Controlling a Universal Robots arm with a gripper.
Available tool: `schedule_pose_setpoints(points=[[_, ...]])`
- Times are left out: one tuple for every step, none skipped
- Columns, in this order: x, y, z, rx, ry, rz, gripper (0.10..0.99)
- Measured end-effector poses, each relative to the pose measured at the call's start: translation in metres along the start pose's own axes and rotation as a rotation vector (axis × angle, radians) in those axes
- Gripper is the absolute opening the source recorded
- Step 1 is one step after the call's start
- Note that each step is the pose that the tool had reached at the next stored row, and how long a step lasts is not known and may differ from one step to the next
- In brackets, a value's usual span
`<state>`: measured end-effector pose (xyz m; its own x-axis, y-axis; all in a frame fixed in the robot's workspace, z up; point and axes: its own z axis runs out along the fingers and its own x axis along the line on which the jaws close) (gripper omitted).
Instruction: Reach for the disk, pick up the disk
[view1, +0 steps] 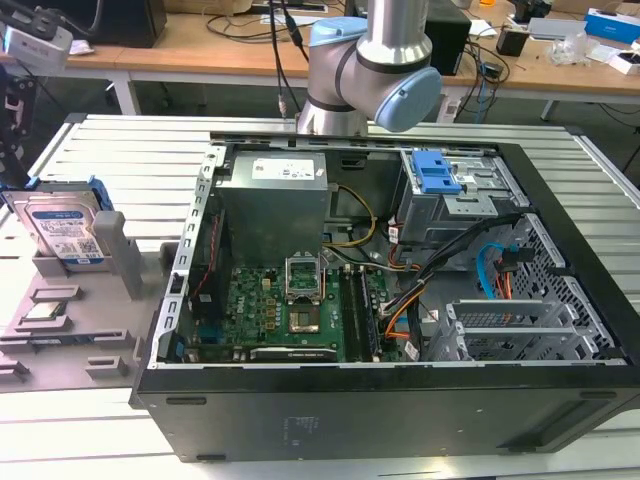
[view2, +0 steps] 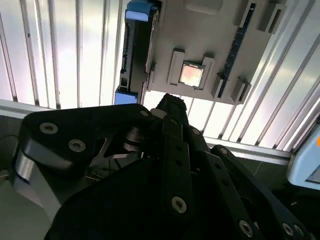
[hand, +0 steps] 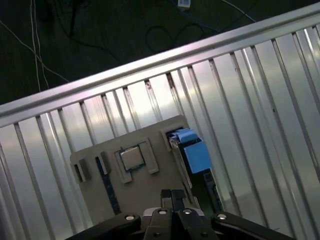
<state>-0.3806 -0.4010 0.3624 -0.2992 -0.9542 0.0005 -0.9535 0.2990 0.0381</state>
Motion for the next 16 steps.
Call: schedule_pose_setpoints(points=[[0.0, 0.0, 0.0, 0.0, 0.0005, -0.015, 0.106], [0.0, 0.0, 0.0, 0.0, 0.0013, -0.033, 0.106], [0.0, 0.0, 0.0, 0.0, 0.0017, -0.045, 0.106], [0.0, 0.0, 0.0, 0.0, 0.0023, -0.06, 0.106], [0.0, 0.0, 0.0, 0.0, 0.0032, -0.085, 0.106], [0.0, 0.0, 0.0, 0.0, 0.004, -0.104, 0.106], [0.0, 0.0, 0.0, 0.0, 0.0045, -0.117, 0.106], [0.0, 0.0, 0.0, 0.0, 0.0049, -0.13, 0.106], [0.0, 0.0, 0.0, 0.0, 0.0054, -0.141, 0.106], [0.0, 0.0, 0.0, 0.0, 0.0059, -0.155, 0.106], [0.0, 0.0, 0.0, 0.0, 0.006, -0.156, 0.106], [0.0, 0.0, 0.0, 0.0, 0.006, -0.156, 0.106], [0.0, 0.0, 0.0, 0.0, 0.006, -0.156, 0.106], [0.0, 0.0, 0.0, 0.0, 0.006, -0.156, 0.106], [0.0, 0.0, 0.0, 0.0, 0.006, -0.156, 0.114], [0.0, 0.0, 0.0, 0.0, 0.006, -0.157, 0.169]])
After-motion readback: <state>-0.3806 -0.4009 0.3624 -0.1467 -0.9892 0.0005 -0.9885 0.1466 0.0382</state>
